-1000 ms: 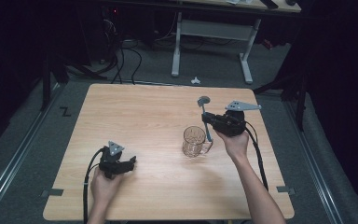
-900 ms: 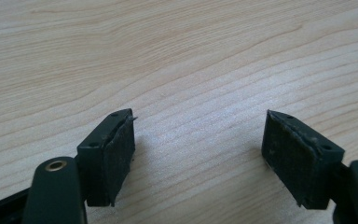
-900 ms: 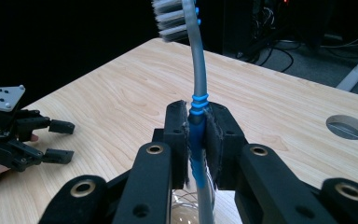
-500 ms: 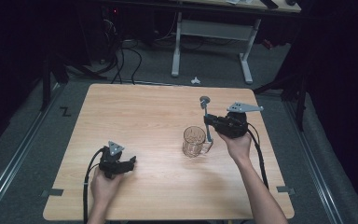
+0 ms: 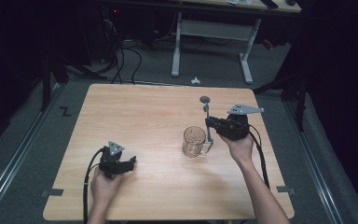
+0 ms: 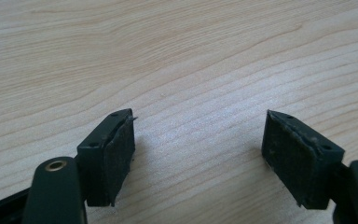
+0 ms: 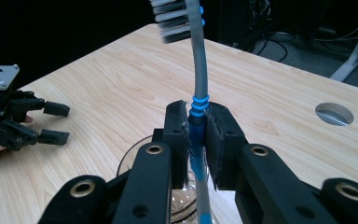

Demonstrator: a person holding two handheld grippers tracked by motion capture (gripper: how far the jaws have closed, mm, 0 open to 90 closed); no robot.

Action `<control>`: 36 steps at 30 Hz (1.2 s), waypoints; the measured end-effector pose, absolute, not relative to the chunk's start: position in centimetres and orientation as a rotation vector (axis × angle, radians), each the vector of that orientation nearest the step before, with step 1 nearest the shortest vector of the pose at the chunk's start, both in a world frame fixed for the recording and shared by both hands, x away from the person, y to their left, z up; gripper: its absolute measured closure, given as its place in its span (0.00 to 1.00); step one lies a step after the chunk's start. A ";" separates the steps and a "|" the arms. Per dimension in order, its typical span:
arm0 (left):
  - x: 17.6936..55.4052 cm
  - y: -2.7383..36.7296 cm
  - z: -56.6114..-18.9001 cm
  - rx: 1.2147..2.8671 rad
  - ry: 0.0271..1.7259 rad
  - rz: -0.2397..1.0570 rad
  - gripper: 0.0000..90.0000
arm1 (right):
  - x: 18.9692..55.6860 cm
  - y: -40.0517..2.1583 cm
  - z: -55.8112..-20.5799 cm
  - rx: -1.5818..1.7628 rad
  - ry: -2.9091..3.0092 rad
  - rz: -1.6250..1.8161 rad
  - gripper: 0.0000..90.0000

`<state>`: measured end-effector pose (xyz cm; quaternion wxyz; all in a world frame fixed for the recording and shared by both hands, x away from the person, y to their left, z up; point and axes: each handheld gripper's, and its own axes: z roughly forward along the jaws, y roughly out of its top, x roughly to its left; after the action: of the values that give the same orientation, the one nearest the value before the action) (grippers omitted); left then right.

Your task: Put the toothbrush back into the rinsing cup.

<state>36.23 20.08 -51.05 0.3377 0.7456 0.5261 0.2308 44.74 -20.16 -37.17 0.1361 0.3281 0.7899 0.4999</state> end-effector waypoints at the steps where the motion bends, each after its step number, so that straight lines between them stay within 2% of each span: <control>1: 36.2 20.1 -51.0 1.943 1.371 0.601 0.29 | 44.7 -20.2 -37.2 0.956 2.288 1.446 0.88; 36: 36.2 20.1 -51.0 1.943 1.371 0.601 0.29 | 44.0 -21.4 -38.1 0.984 2.310 1.403 0.88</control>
<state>36.23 20.08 -51.05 0.3378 0.7455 0.5262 0.2308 44.02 -21.36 -38.11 0.1324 0.3393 0.7960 0.4834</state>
